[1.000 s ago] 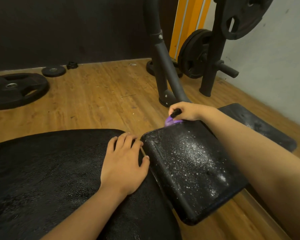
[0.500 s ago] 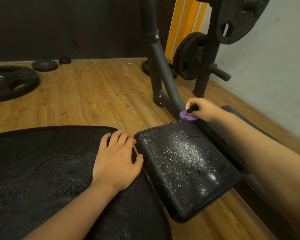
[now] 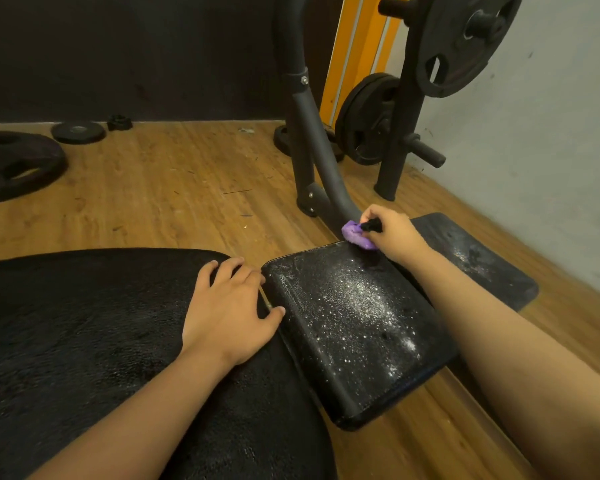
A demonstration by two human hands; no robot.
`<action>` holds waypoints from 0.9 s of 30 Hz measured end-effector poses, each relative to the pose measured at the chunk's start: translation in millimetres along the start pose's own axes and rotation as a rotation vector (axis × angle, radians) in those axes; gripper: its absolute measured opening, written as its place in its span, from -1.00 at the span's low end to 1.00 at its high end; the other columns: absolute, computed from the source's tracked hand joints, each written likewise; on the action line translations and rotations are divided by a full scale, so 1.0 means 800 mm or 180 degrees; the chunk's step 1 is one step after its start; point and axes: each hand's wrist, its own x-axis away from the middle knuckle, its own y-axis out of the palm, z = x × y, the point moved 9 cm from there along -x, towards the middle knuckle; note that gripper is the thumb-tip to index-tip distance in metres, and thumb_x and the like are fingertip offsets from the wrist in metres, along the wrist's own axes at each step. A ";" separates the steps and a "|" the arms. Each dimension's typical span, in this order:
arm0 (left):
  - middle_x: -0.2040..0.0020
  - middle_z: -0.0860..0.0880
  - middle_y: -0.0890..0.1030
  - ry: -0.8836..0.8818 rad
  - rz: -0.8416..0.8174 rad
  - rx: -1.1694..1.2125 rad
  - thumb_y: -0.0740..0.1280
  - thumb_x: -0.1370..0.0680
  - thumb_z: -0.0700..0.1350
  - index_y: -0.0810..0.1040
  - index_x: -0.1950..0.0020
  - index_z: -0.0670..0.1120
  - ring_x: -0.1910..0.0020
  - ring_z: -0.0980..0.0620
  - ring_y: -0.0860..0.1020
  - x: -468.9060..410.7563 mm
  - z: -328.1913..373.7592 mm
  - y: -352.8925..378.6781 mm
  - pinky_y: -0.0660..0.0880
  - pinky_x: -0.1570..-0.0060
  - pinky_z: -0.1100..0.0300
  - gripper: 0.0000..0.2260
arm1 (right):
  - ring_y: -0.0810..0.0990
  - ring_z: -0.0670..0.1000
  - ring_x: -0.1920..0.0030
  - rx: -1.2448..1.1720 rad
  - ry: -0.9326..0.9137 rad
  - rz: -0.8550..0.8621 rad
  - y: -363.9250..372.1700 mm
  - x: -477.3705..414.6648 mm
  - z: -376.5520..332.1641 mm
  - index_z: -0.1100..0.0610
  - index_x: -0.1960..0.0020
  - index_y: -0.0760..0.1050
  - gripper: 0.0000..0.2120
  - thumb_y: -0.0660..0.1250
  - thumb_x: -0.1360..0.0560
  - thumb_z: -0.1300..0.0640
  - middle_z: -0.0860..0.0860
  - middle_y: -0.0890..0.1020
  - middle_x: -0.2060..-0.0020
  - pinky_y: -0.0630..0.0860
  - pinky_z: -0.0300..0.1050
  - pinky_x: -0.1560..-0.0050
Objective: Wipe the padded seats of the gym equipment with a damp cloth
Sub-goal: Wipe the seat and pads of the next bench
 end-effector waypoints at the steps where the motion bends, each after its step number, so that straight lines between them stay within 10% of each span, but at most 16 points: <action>1: -0.35 0.19 0.43 0.0009 -0.0010 0.0023 -0.04 -0.42 0.36 0.46 -0.33 0.07 -0.49 0.11 0.14 0.000 0.000 0.000 -0.04 -0.46 0.05 -0.36 | 0.54 0.05 0.13 -0.0016 0.0081 0.0083 0.006 -0.006 -0.003 0.02 0.13 0.47 -0.83 0.34 -0.45 0.29 0.05 0.60 0.17 0.29 -0.22 0.26; 12: -0.38 0.20 0.41 0.0064 0.0024 0.0092 -0.13 -0.30 0.47 0.50 -0.33 0.09 -0.48 0.16 0.14 -0.002 0.000 -0.005 -0.07 -0.44 0.08 -0.19 | 0.43 -0.19 0.32 -0.0325 -0.0729 -0.0501 0.041 0.058 -0.089 0.07 0.12 0.47 -0.85 0.37 -0.46 0.30 -0.10 0.55 0.28 0.32 -0.33 0.32; 20: -0.40 0.19 0.40 0.0067 -0.0001 0.0191 0.00 -0.37 0.46 0.49 -0.33 0.09 -0.49 0.18 0.12 -0.003 0.000 -0.004 -0.08 -0.47 0.08 -0.28 | 0.57 0.02 0.14 -0.0023 0.0390 0.0171 0.007 0.021 -0.023 0.02 0.08 0.47 -0.80 0.30 -0.48 0.33 0.01 0.59 0.16 0.30 -0.33 0.36; 27: -0.37 0.16 0.45 0.0069 0.0031 0.0241 0.07 -0.39 0.47 0.52 -0.29 0.08 -0.46 0.16 0.18 -0.005 -0.002 -0.004 -0.06 -0.45 0.09 -0.32 | 0.50 -0.09 0.19 -0.0578 -0.0607 -0.0367 0.086 0.059 -0.151 0.01 0.11 0.46 -0.79 0.30 -0.47 0.33 -0.07 0.55 0.16 0.30 -0.40 0.32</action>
